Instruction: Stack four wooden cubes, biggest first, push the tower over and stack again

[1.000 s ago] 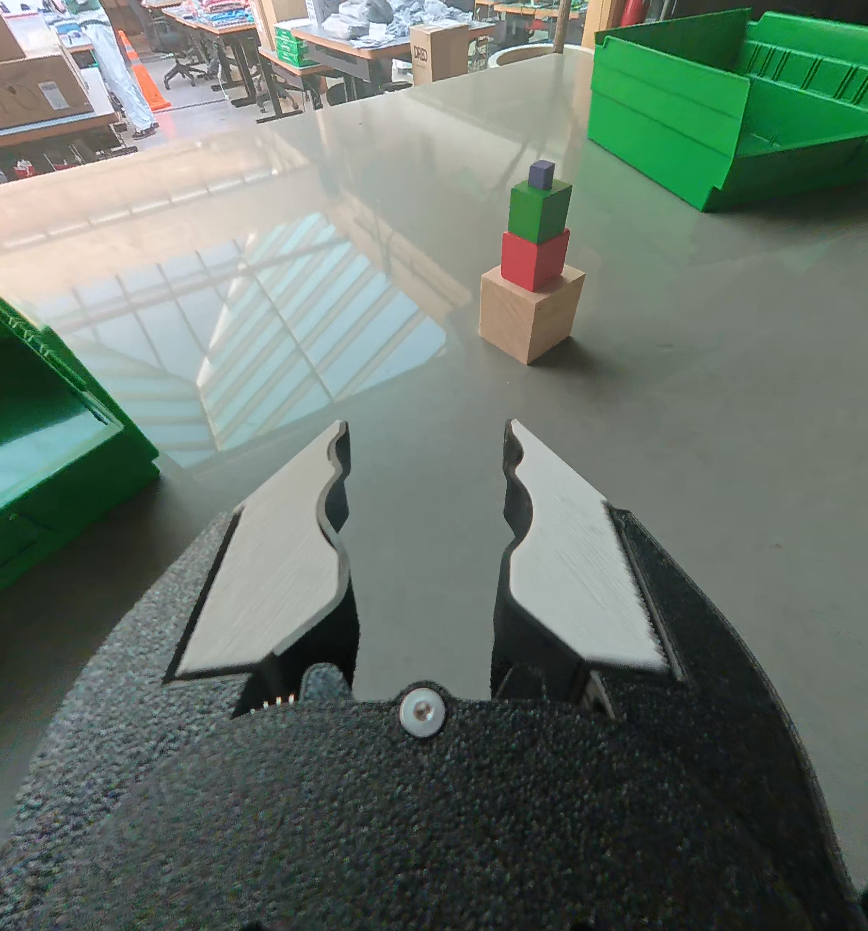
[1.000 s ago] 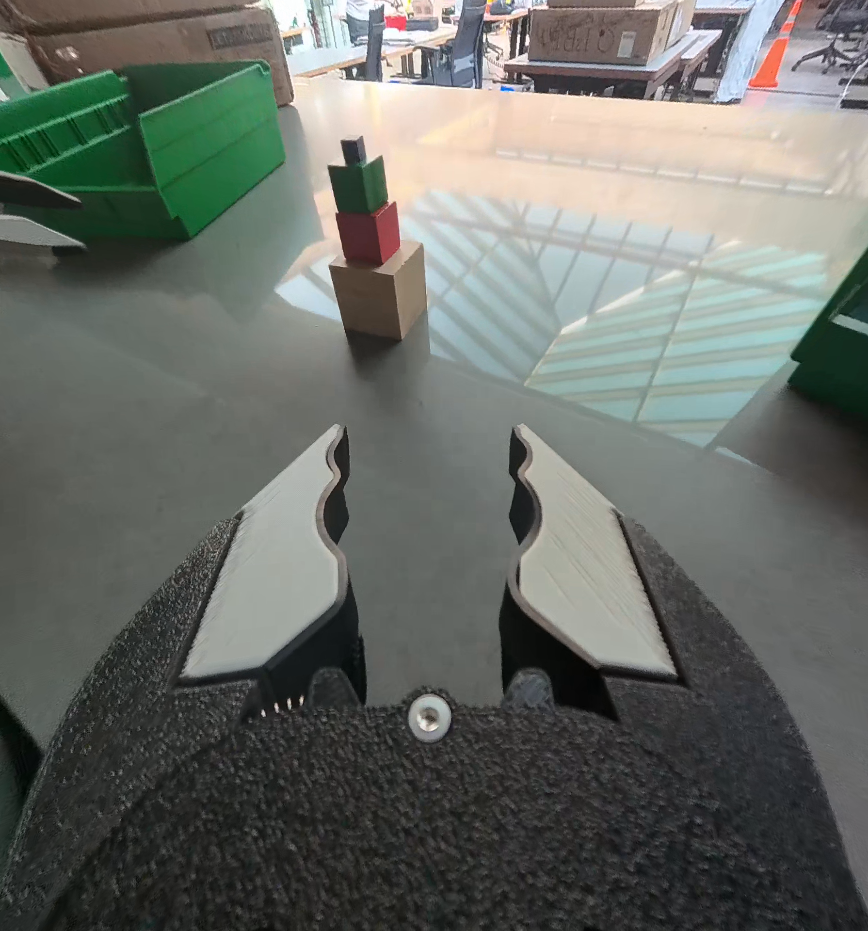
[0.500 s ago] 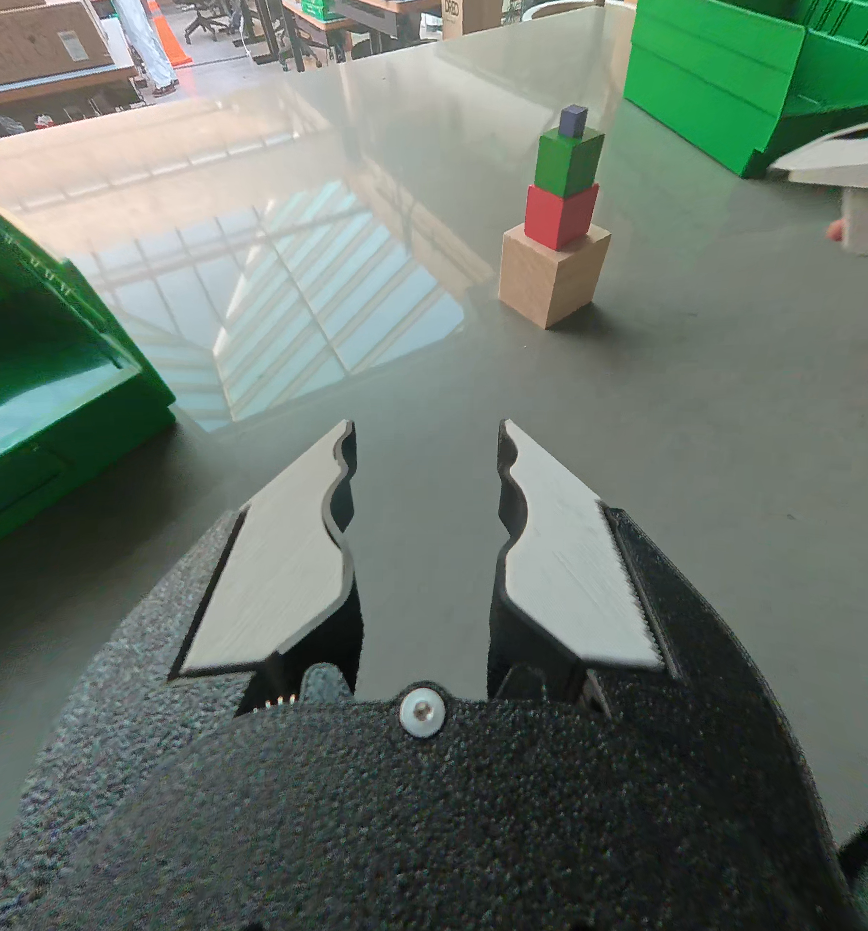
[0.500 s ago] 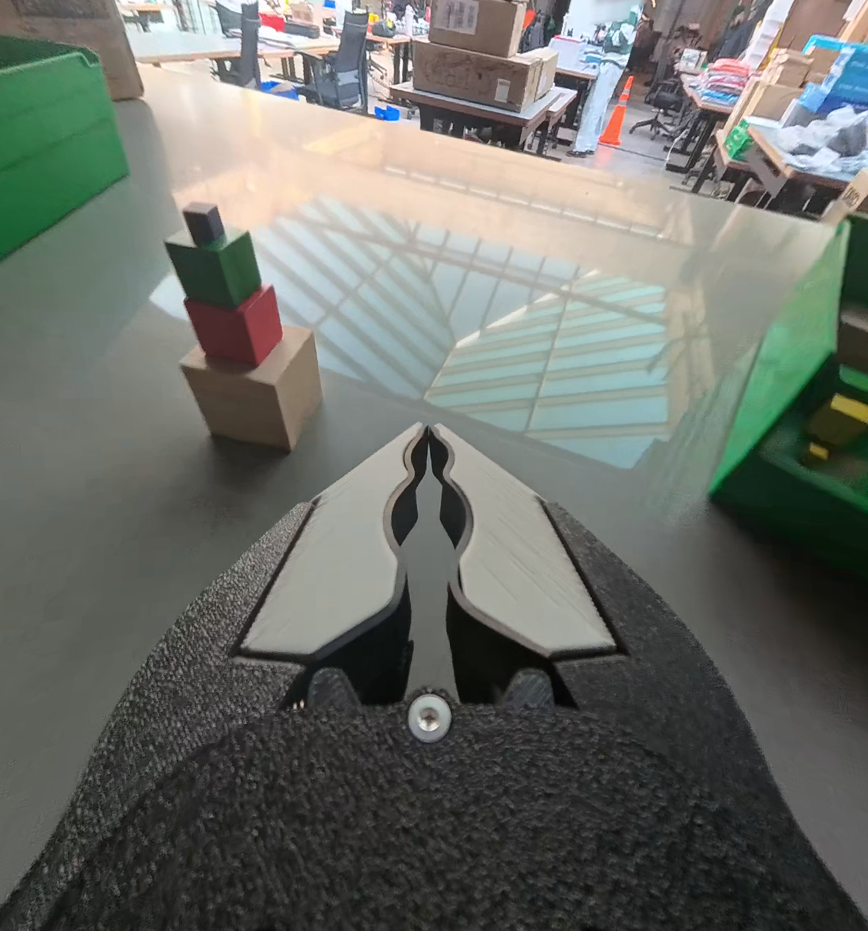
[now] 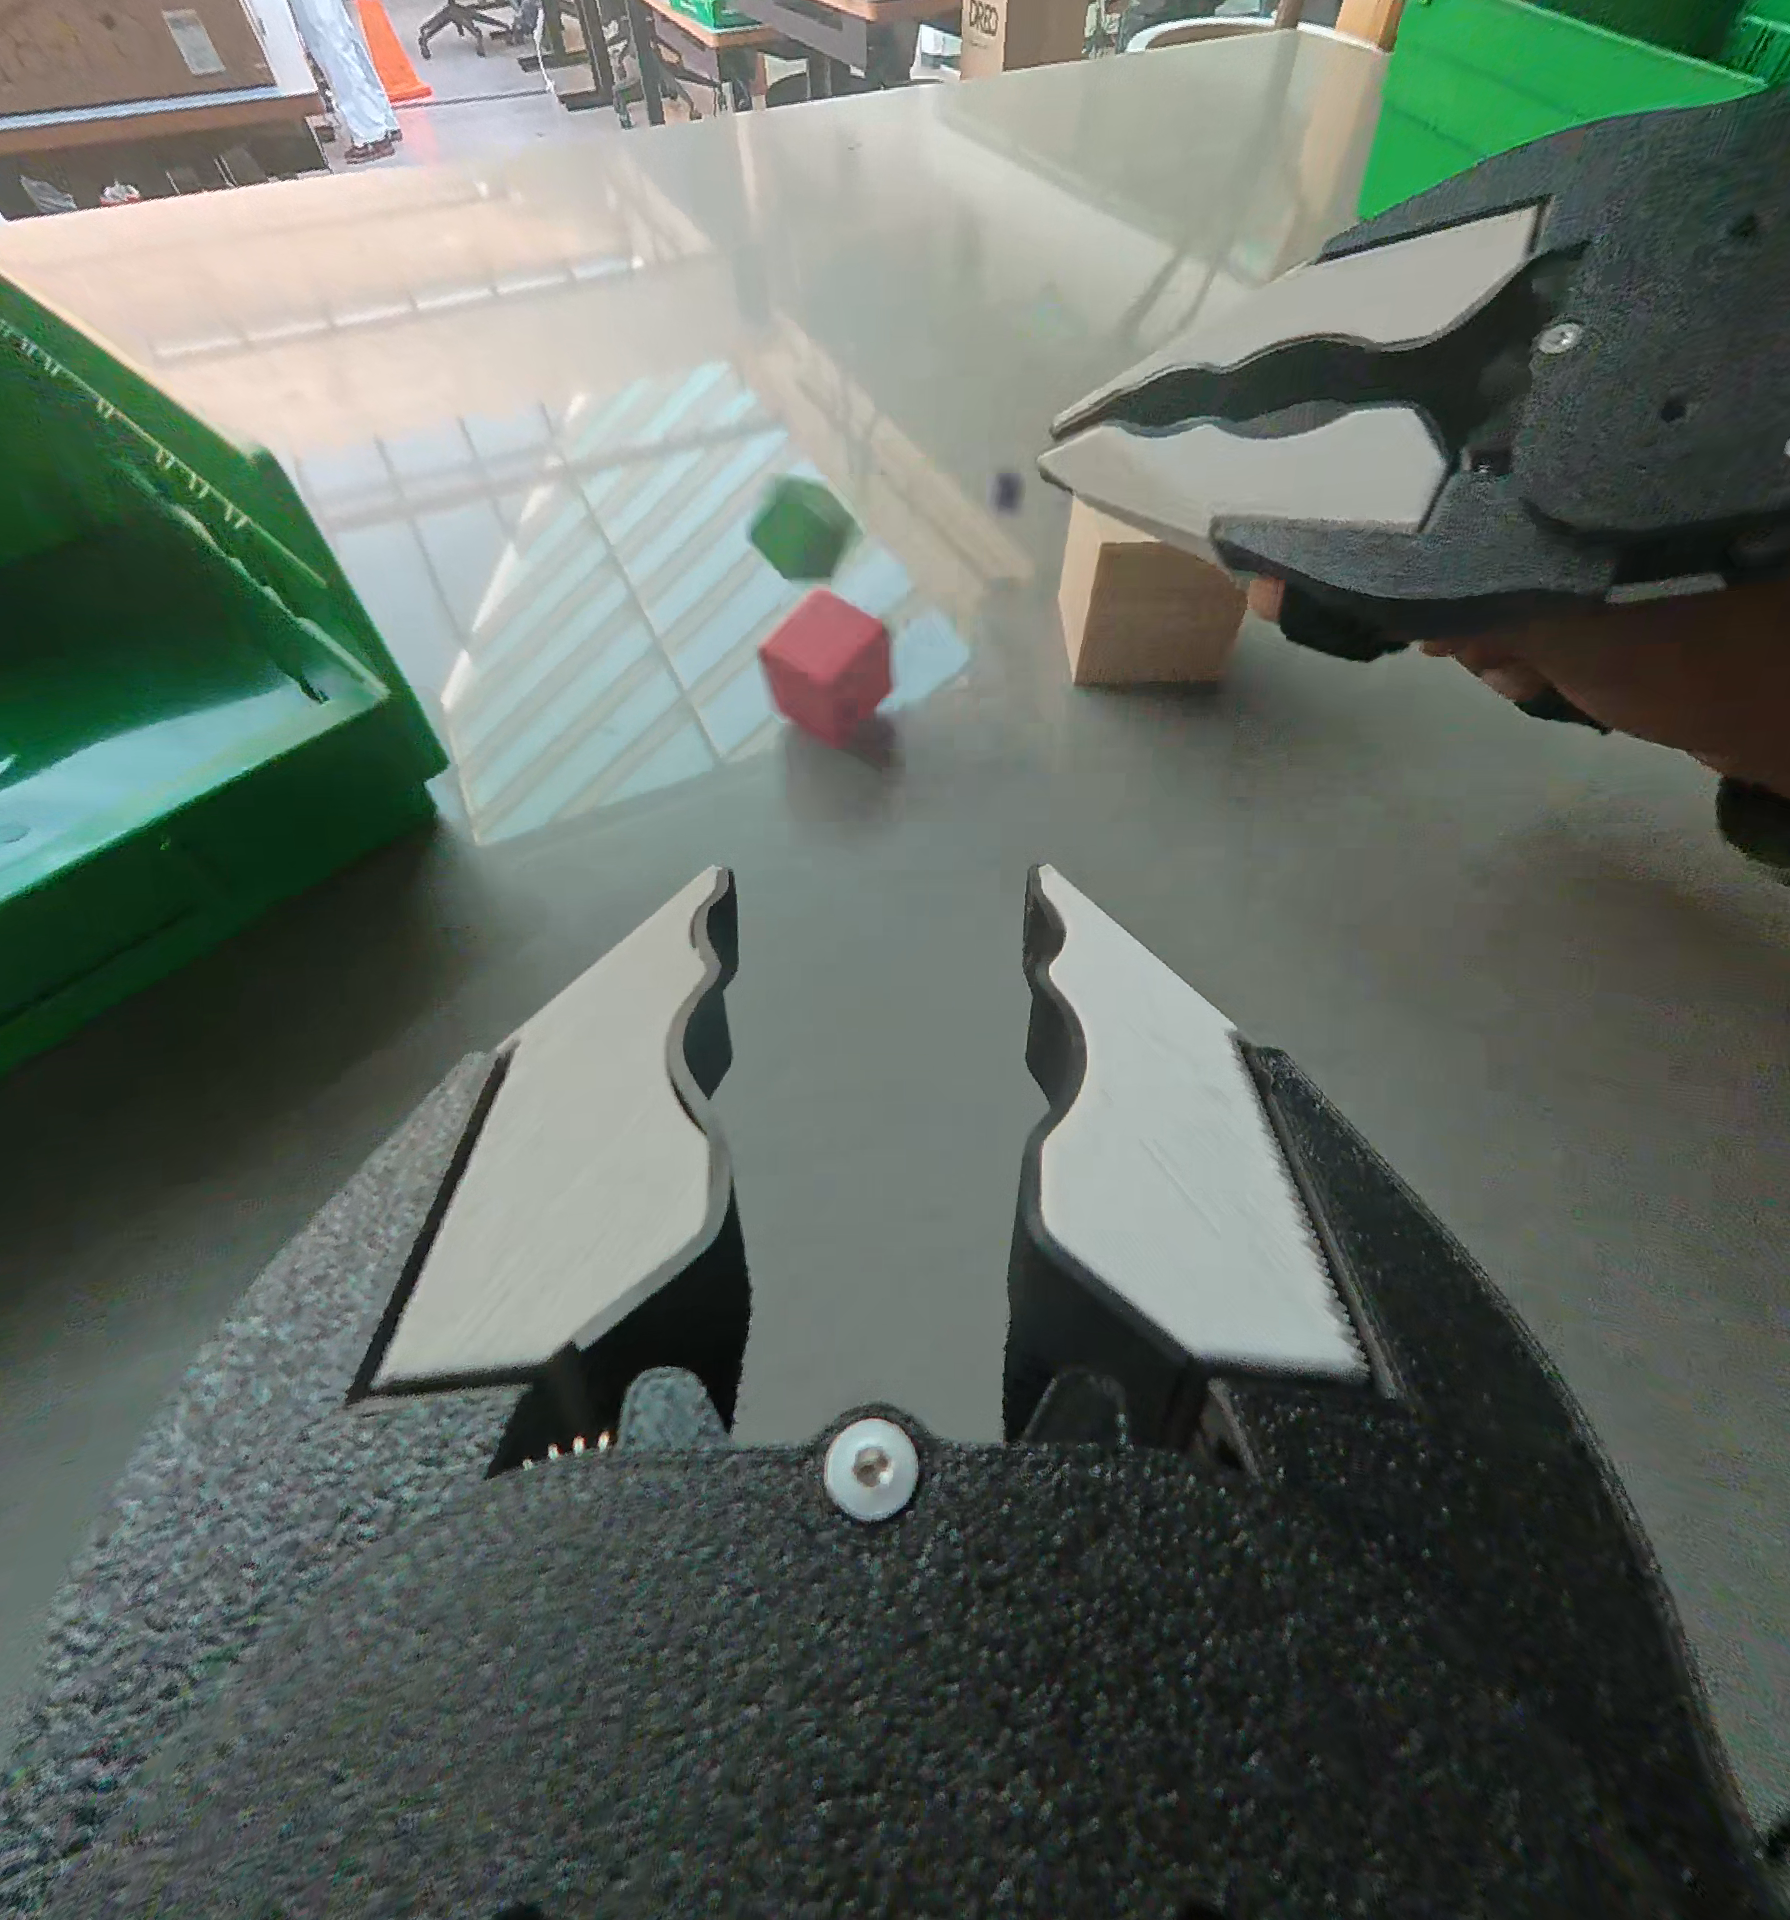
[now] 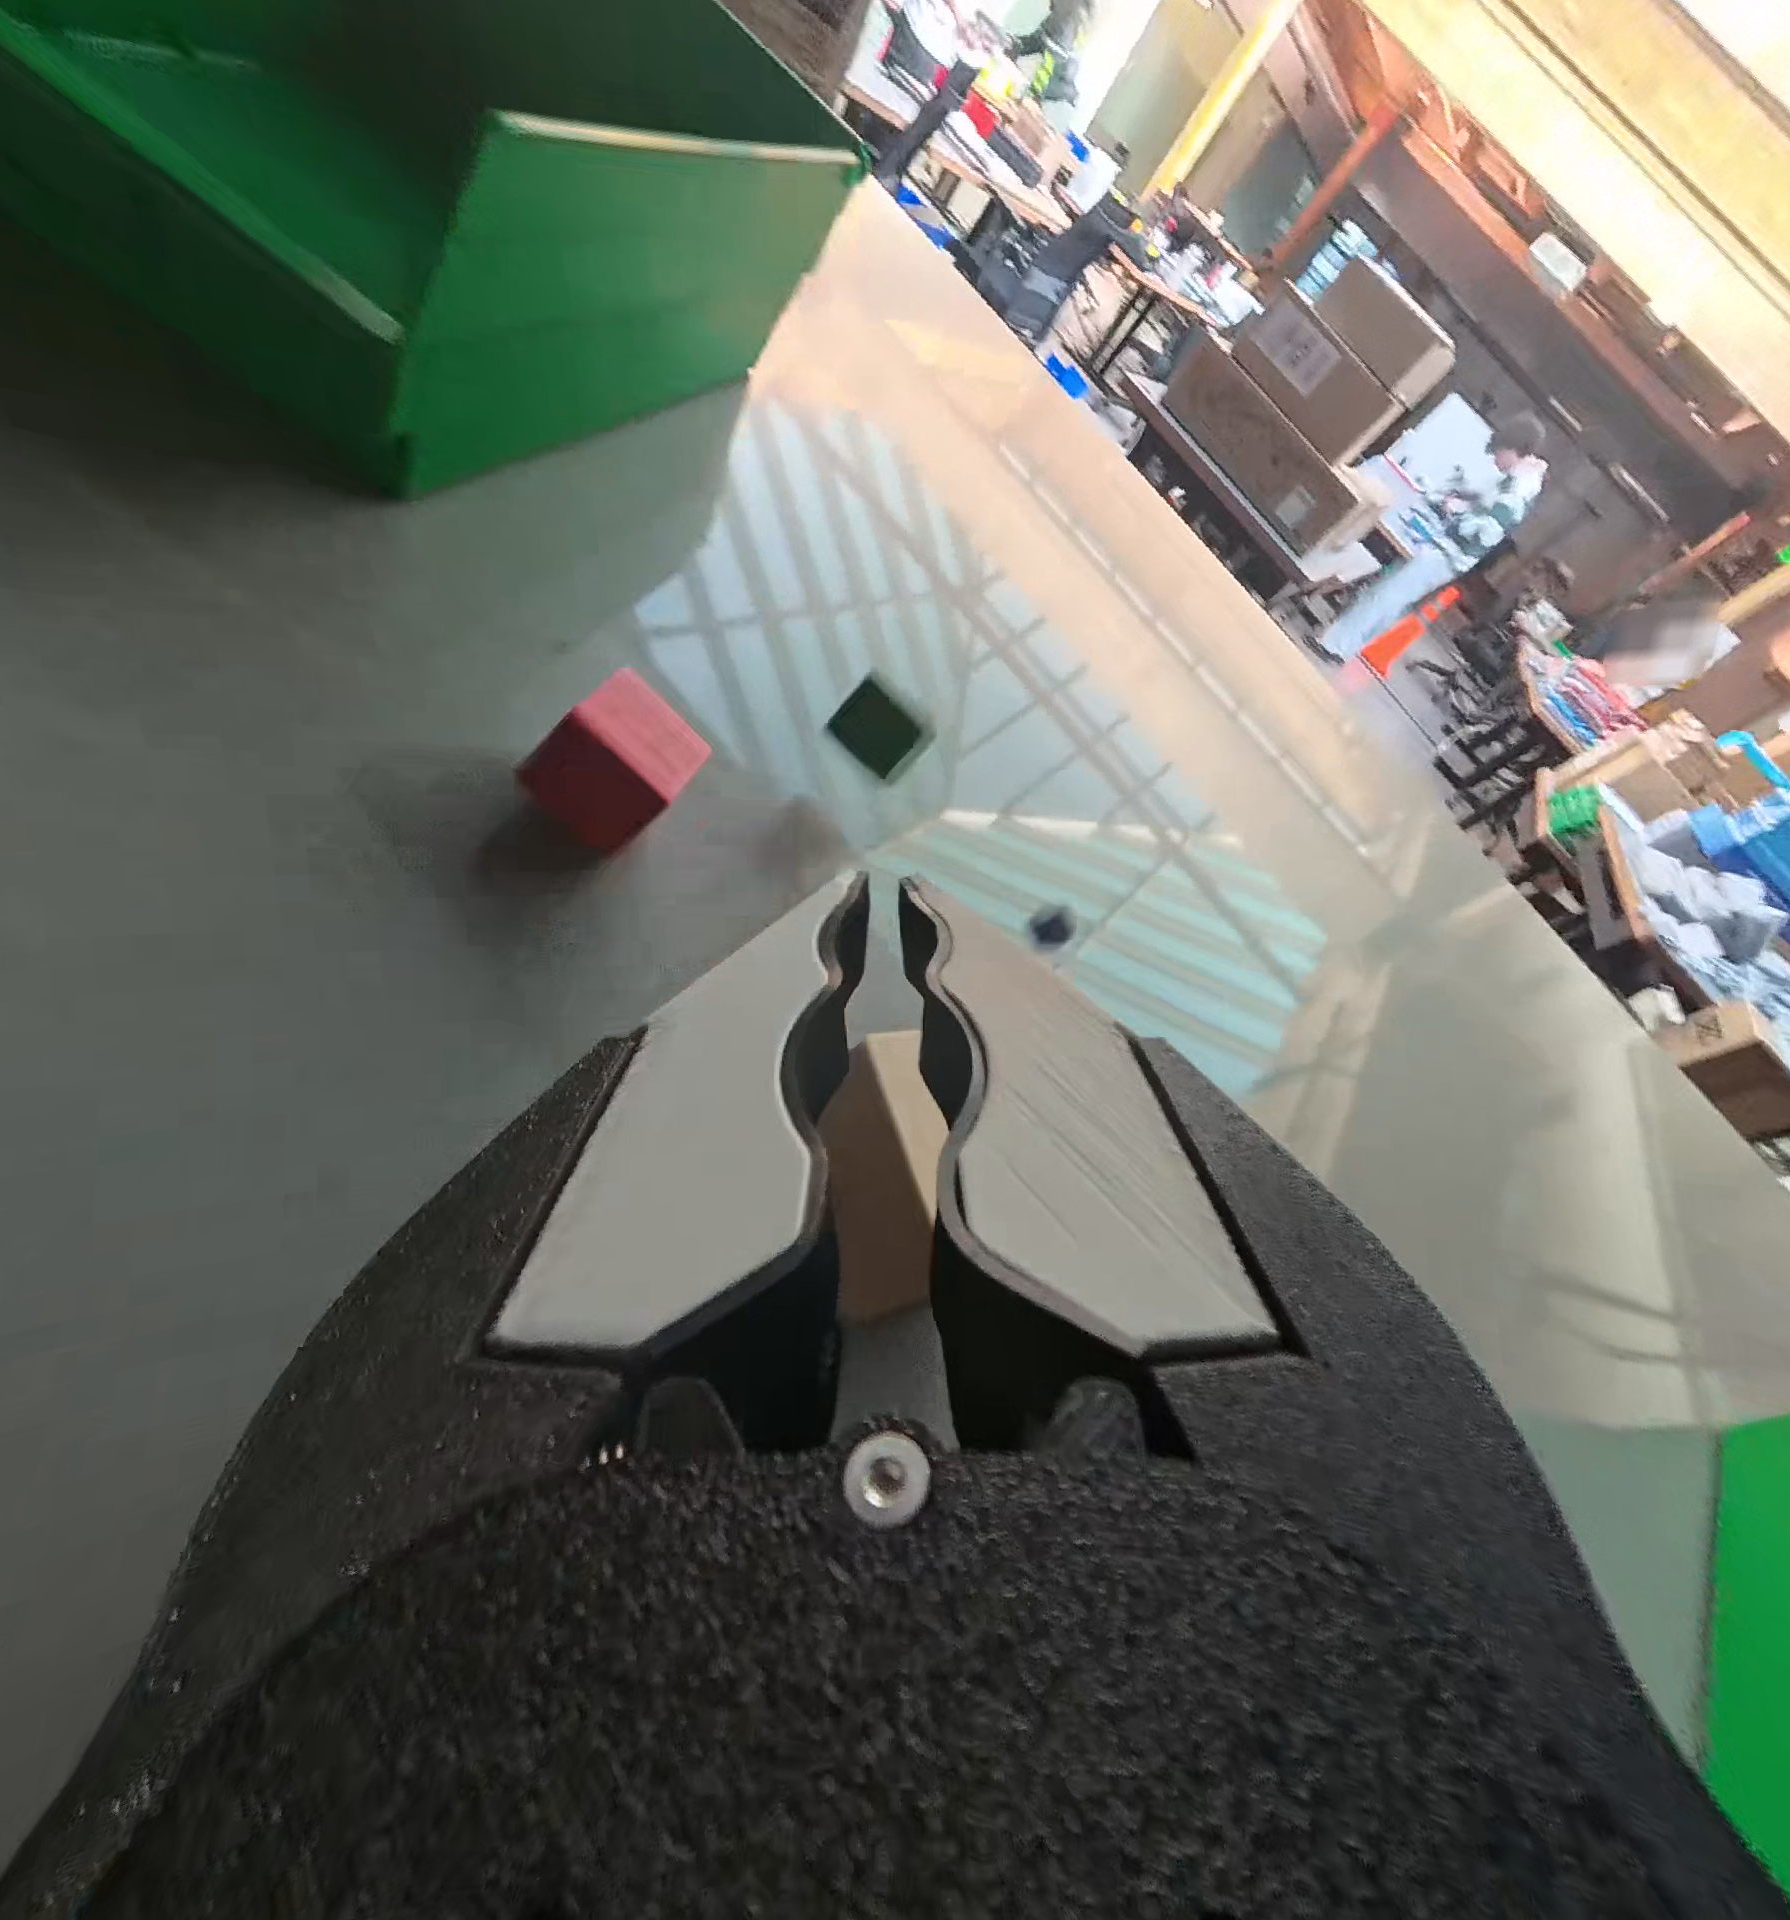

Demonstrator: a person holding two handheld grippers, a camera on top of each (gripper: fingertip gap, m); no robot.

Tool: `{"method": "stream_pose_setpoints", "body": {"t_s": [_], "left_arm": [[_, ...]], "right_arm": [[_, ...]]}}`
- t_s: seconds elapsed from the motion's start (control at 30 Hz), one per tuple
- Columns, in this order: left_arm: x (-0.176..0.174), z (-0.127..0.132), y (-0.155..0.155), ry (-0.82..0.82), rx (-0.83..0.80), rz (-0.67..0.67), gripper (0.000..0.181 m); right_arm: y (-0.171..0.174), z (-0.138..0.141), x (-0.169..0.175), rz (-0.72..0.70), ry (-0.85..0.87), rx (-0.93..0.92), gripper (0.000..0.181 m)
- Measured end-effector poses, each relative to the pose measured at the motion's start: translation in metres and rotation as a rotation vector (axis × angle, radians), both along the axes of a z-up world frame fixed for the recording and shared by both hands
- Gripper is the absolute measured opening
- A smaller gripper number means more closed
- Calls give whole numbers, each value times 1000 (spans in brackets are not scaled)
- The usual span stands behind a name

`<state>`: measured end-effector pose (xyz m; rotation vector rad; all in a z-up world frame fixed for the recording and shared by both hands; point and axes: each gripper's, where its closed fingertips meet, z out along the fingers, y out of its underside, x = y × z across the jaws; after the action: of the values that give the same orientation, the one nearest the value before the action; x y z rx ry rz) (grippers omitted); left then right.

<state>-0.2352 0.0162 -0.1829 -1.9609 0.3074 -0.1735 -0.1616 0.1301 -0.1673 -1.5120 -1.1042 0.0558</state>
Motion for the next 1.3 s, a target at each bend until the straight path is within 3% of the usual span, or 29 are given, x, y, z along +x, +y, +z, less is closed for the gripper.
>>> {"method": "stream_pose_setpoints", "body": {"t_s": [0.23, 0.37, 0.57, 0.73, 0.9, 1.03, 1.13, 1.3], "left_arm": [[1, -5, 4, -8, -15, -4, 55], [10, -6, 5, -4, -19, -31, 55], [40, -4, 7, -23, -17, -134, 55], [79, 16, 15, 67, 75, -387, 59], [115, 43, 44, 200, 63, -729, 63], [126, 19, 84, 397, -115, -934, 72], [126, -6, 112, 548, -244, -1016, 77], [131, -38, 129, 774, -381, -1139, 79]], "right_arm": [[-32, 2, 27, 58, 108, -95, 17], [-41, 0, 77, 9, 172, -152, 25], [-58, -21, 155, -59, 244, -306, 56], [-68, -8, 192, -54, 357, -339, 58], [-84, -4, 196, 46, 381, -355, 45], [-98, 2, 204, 82, 418, -356, 42], [-103, 1, 226, 54, 413, -330, 41], [-109, 5, 256, 33, 456, -325, 39]]}}
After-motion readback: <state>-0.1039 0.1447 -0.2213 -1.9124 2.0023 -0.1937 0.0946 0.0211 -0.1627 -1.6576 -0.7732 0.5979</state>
